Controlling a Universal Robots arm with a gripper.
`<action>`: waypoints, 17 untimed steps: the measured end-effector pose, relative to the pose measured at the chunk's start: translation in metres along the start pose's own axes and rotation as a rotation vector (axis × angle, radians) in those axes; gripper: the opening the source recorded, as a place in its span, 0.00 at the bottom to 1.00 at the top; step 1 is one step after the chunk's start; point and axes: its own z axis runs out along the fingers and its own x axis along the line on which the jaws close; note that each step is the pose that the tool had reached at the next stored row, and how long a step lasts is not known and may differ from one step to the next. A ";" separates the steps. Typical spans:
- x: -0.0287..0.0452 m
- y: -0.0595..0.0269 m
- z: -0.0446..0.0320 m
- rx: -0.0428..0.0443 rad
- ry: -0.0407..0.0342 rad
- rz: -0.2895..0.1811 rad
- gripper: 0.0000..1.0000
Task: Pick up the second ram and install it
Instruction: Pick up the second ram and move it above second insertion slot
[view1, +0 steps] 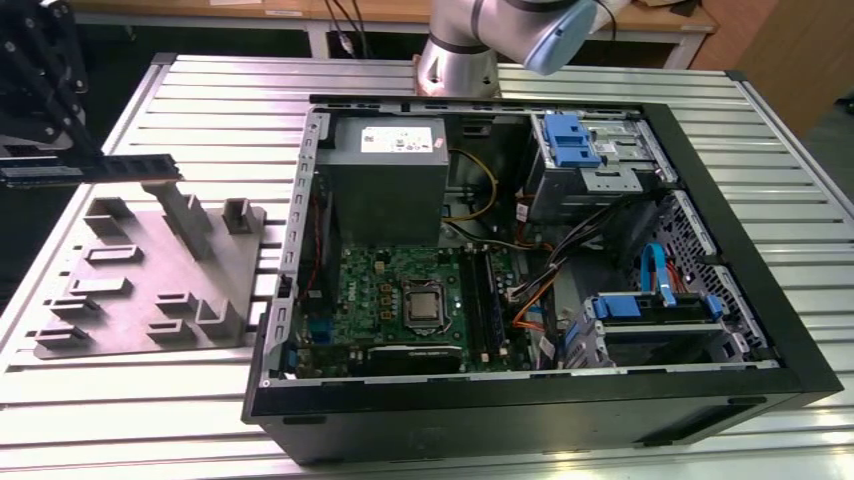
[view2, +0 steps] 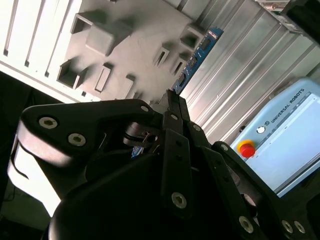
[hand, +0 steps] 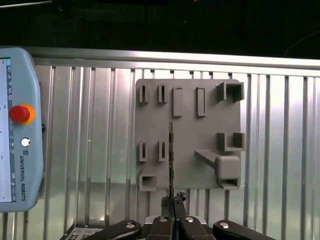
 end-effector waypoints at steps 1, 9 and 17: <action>0.0001 -0.0027 0.0000 0.0001 -0.0003 0.000 0.11; 0.0005 -0.0252 -0.0003 0.0001 -0.0010 0.000 0.11; 0.0011 -0.0509 -0.0007 0.0001 -0.0017 0.000 0.11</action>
